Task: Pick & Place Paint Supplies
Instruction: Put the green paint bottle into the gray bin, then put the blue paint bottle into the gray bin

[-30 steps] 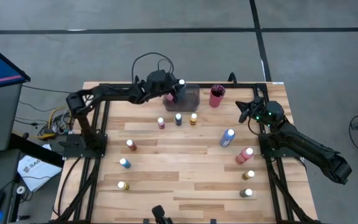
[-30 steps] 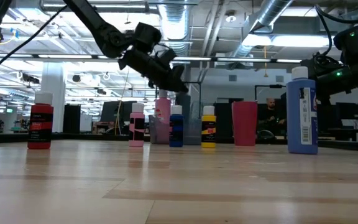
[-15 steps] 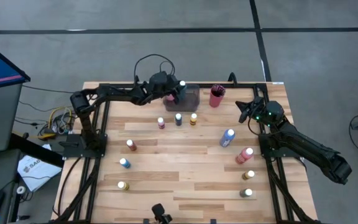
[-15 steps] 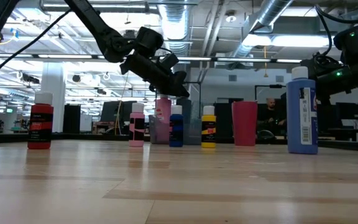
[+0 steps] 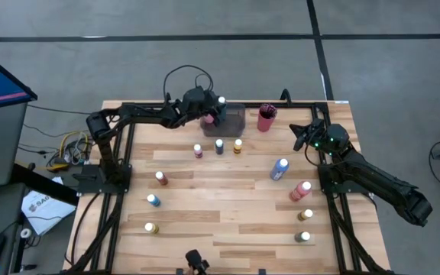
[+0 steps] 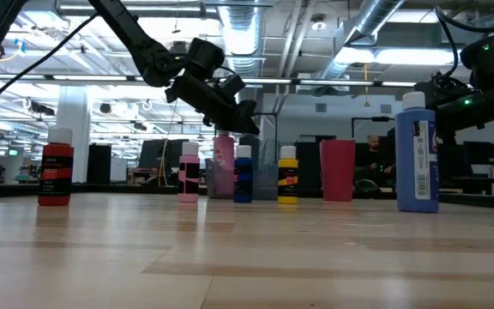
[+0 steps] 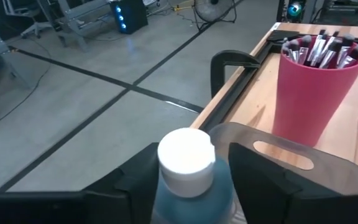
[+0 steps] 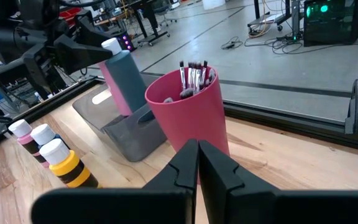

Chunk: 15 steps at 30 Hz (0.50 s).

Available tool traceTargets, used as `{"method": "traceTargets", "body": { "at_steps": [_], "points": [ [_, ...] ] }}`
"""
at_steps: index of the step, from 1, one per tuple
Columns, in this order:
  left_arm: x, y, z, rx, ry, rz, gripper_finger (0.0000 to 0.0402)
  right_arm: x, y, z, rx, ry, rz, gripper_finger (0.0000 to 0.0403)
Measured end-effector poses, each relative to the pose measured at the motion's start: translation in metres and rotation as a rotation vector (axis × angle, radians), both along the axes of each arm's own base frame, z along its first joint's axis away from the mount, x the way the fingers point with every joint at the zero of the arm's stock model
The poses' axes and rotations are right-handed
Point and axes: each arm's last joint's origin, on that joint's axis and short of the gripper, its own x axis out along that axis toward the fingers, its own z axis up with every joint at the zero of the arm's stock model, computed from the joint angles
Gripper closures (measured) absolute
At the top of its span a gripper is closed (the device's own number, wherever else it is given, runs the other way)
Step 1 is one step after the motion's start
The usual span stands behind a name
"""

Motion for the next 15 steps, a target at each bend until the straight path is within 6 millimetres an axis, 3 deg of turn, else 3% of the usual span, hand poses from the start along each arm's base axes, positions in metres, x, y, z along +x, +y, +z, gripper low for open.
{"method": "traceTargets", "body": {
  "at_steps": [6,15],
  "points": [
    [0.0002,0.0001,0.0008,0.004,-0.008,0.000,0.0192,0.0000,0.0000,0.0000,0.000,0.000,0.000,0.0394],
    [0.0007,-0.0005,0.0096,0.047,-0.046,-0.009,0.0188,0.0000,0.0000,0.0001,0.000,0.000,0.000,0.0395]
  ]
}}
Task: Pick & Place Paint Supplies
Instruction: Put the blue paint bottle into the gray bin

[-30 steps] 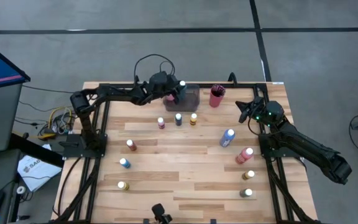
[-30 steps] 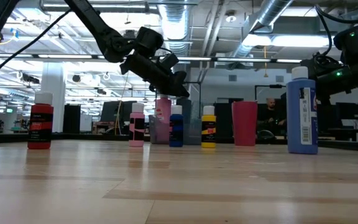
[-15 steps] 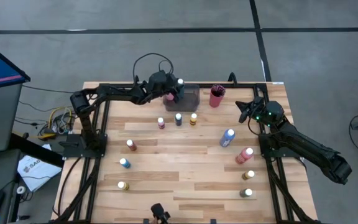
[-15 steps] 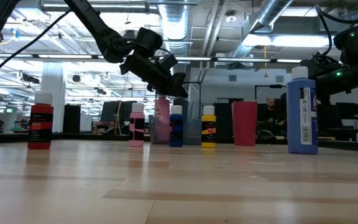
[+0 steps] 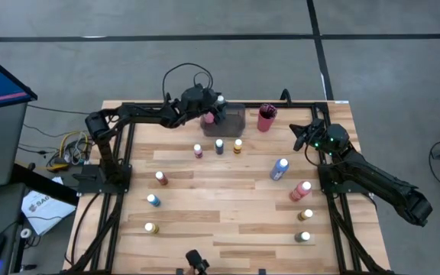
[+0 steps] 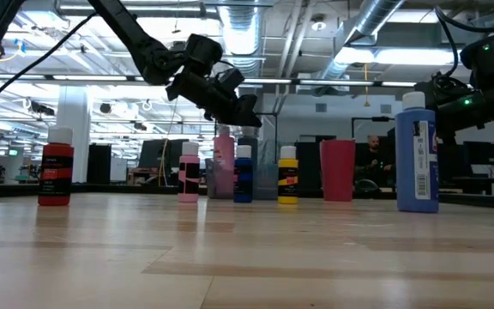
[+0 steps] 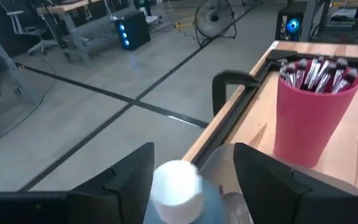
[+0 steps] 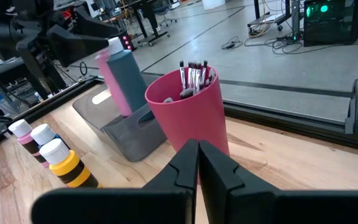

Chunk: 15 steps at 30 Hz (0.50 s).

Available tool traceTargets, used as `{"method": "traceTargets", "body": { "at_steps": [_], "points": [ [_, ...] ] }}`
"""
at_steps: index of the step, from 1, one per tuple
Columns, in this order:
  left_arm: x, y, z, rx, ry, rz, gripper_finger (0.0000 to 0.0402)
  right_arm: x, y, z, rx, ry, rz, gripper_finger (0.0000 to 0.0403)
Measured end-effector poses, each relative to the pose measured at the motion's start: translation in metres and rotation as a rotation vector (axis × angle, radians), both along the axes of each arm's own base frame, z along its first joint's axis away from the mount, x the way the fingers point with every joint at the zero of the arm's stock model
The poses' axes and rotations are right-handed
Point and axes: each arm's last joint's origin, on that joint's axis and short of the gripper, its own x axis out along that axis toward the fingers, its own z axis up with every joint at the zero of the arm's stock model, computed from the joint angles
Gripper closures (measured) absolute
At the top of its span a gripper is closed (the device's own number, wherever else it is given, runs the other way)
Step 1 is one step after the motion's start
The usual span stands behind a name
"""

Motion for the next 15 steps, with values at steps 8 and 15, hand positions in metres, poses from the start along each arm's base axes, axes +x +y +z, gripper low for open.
{"method": "traceTargets", "body": {
  "at_steps": [8,15],
  "points": [
    [-0.007,-0.004,0.027,0.061,-0.043,-0.008,0.0188,0.000,0.000,0.000,0.000,0.000,0.000,0.0395],
    [-0.019,-0.012,0.061,0.111,-0.116,-0.009,0.0188,0.000,0.000,0.000,0.000,0.000,0.000,0.0395]
  ]
}}
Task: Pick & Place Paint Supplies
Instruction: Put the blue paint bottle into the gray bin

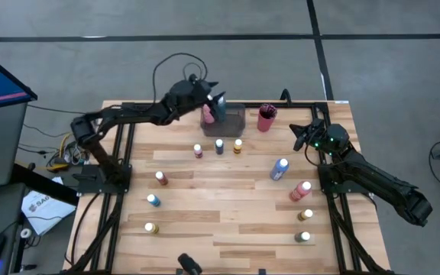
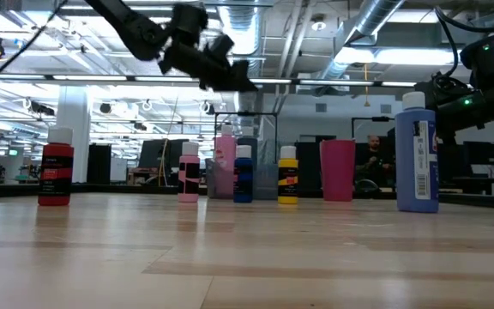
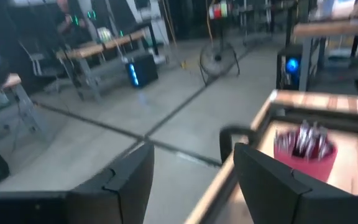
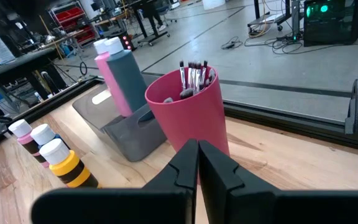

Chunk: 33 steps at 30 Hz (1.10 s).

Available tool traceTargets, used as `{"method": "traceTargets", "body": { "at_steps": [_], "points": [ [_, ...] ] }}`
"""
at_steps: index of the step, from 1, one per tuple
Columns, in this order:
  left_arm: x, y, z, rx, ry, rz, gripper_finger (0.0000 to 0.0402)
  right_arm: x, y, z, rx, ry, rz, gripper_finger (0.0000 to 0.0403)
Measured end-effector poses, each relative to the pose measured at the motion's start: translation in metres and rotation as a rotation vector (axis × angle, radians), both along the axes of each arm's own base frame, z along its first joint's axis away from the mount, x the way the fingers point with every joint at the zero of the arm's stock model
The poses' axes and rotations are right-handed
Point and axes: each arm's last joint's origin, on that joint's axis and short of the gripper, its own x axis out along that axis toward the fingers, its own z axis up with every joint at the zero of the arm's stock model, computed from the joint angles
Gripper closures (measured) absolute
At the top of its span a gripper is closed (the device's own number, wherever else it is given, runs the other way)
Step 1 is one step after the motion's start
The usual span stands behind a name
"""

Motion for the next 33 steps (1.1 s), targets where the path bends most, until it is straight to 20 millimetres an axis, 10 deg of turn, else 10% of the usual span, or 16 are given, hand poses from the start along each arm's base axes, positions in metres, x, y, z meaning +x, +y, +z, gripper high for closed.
{"method": "traceTargets", "body": {
  "at_steps": [16,33],
  "points": [
    [-0.121,-0.118,0.159,0.182,-0.358,-0.195,0.0188,0.000,0.000,0.000,0.000,0.000,0.000,0.0395],
    [-0.219,-0.165,0.138,0.014,-0.237,-0.126,0.0394,0.002,0.001,0.004,0.079,-0.094,-0.003,0.0395]
  ]
}}
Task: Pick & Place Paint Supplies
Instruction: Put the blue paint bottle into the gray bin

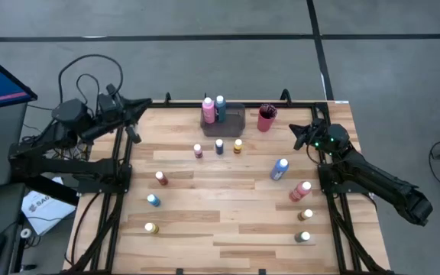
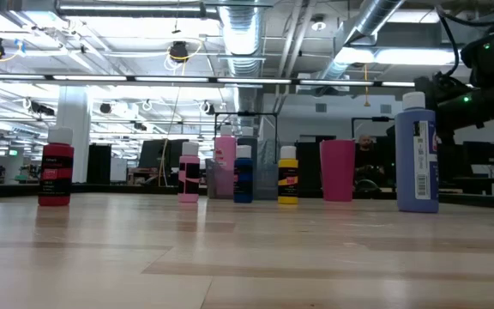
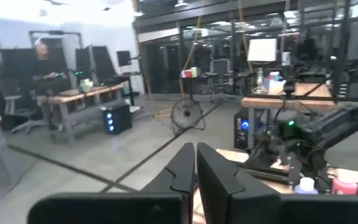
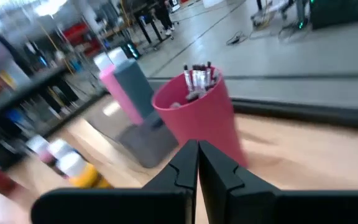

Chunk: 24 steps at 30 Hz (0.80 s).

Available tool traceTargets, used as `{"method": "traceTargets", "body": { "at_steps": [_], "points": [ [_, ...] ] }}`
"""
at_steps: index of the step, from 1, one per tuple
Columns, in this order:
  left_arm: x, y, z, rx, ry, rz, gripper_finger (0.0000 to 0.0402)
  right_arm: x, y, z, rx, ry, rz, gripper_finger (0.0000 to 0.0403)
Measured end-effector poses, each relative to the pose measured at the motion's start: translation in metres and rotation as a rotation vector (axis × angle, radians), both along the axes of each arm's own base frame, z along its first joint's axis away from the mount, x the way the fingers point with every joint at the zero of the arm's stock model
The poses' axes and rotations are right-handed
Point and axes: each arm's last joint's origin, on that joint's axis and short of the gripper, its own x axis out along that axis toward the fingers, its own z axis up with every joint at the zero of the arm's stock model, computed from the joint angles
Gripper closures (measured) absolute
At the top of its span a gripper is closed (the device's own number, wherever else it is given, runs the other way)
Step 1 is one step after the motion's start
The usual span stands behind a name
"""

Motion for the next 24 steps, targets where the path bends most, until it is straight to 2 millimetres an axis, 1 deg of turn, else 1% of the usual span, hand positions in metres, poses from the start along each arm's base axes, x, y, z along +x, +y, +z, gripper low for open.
{"method": "traceTargets", "body": {
  "at_steps": [6,10,12,13,15,17,19,21,22,24],
  "points": [
    [-0.012,-0.002,-0.042,-0.099,-0.037,0.012,0.0400,0.002,0.001,0.001,0.229,-0.201,-0.036,0.0395],
    [-0.016,-0.002,-0.067,-0.156,-0.052,0.031,0.0400,0.002,0.001,0.002,0.333,-0.295,-0.059,0.0395],
    [-0.018,-0.002,-0.078,-0.173,-0.053,0.032,0.0400,0.003,0.001,0.009,0.376,-0.404,-0.036,0.0395],
    [-0.019,-0.002,-0.083,-0.184,-0.057,0.032,0.0400,0.003,0.001,0.016,0.355,-0.476,-0.001,0.0395],
    [-0.021,-0.002,-0.093,-0.190,-0.069,0.031,0.0400,0.003,0.004,0.037,0.261,-0.641,0.100,0.0395],
    [-0.024,-0.003,-0.103,-0.194,-0.077,0.034,0.0400,-0.002,0.009,0.059,0.110,-0.811,0.189,0.0395],
    [-0.028,-0.003,-0.110,-0.203,-0.111,0.047,0.0400,-0.007,0.016,0.083,-0.065,-0.903,0.271,0.0394],
    [-0.032,-0.004,-0.117,-0.202,-0.134,0.048,0.0400,-0.009,0.021,0.107,-0.190,-0.884,0.349,0.0389],
    [-0.034,-0.004,-0.119,-0.203,-0.147,0.046,0.0400,-0.008,0.023,0.120,-0.221,-0.850,0.378,0.0384],
    [-0.037,-0.005,-0.123,-0.202,-0.164,0.044,0.0401,-0.004,0.024,0.146,-0.230,-0.762,0.401,0.0366]
  ]
}}
